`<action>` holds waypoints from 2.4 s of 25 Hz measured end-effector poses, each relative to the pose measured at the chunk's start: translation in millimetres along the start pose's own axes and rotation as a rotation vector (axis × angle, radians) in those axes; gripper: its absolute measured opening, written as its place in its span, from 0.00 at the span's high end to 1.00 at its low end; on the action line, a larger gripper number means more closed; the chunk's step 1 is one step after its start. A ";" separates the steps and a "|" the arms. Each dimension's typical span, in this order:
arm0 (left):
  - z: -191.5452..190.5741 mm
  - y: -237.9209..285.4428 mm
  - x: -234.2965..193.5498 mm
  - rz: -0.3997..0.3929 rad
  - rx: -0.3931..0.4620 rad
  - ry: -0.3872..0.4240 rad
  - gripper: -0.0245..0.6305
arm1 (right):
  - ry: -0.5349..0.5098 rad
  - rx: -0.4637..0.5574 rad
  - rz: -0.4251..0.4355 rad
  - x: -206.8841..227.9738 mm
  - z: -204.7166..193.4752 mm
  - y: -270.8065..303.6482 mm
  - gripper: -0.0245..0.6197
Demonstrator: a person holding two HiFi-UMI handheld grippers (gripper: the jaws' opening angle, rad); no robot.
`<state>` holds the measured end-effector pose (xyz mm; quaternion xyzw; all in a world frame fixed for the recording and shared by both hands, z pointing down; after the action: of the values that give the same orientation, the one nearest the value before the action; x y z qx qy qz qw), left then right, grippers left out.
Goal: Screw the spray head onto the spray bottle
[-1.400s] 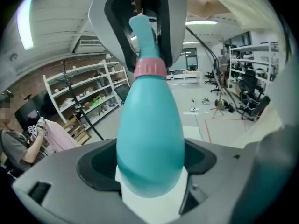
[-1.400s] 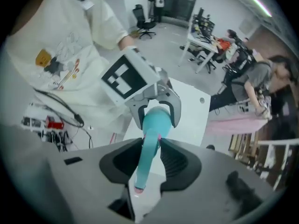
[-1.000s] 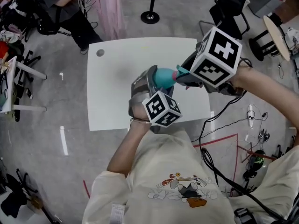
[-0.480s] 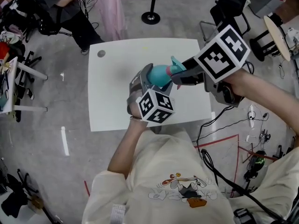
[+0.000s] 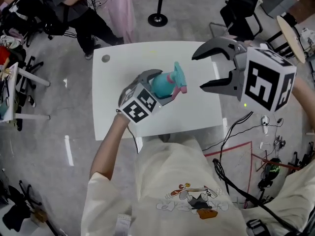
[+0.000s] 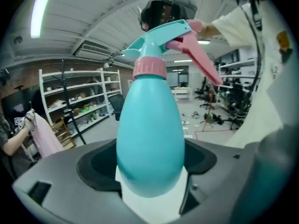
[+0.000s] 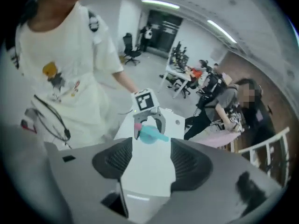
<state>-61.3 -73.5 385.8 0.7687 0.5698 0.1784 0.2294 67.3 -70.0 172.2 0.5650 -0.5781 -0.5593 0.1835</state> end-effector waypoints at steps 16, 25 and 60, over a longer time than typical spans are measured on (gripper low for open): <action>34.7 11.5 35.1 -0.513 -0.050 0.281 0.35 | -0.606 -0.006 0.202 -63.6 13.5 44.5 0.61; 37.8 13.8 34.3 -0.529 -0.065 0.284 0.35 | -0.624 -0.031 0.215 -65.2 14.3 51.6 0.74; 30.1 20.5 45.4 0.250 -0.070 -0.087 0.35 | 0.282 -0.076 0.119 -27.6 -19.8 73.7 0.76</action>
<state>-15.9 -39.5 372.7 0.8321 0.4526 0.1919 0.2567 59.2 -74.4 252.8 0.5952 -0.5575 -0.4843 0.3169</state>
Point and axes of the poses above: the fingertips, and each gripper's own axes: y forward along the fingers, x to its right, z out of its top, the point moved 10 cm from there along -y, backward along the fingers, and after that the axes turned 10 degrees about -z, right-handed, at the moved point
